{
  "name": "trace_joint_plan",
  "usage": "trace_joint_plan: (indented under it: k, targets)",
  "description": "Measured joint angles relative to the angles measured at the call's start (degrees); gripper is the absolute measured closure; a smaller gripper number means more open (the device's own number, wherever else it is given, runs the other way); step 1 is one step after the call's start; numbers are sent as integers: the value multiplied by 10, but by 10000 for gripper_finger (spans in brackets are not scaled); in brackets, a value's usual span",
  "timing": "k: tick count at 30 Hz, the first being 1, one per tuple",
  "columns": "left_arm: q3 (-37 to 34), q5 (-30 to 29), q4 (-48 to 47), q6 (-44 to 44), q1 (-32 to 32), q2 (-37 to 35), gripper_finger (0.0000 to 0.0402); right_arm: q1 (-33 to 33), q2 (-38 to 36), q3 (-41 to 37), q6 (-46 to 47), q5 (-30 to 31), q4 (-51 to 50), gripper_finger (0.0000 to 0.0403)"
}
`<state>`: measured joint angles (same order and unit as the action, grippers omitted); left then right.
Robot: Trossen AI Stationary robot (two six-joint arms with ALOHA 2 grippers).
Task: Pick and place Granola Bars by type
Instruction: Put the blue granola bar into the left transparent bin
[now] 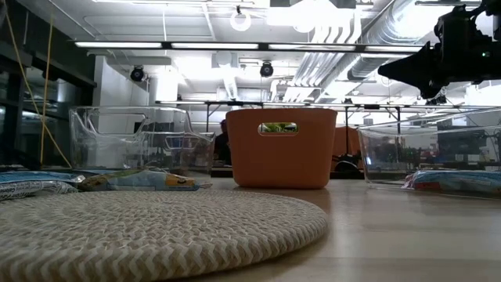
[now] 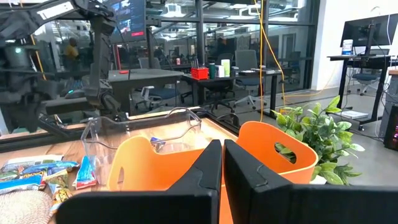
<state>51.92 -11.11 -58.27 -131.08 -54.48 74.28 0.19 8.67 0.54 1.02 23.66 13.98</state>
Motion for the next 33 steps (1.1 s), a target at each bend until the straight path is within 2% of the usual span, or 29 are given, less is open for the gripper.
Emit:
trace_joint_plan:
  k: [7,14,17,26,29,33]
  targets:
    - [0,1,54,1,1,65,401,0,0,0,0,0,0,402]
    - [0,-2,71,11,1,77,396,0,0,0,0,0,0,402]
    - [0,-4,81,16,1,77,370,0,0,0,0,0,0,402]
    - [0,7,76,18,1,77,228,0,0,0,0,0,0,402]
    - [0,12,75,18,1,81,207,0,0,0,0,0,0,402]
    - [0,35,79,19,1,103,202,0,0,0,0,0,0,402]
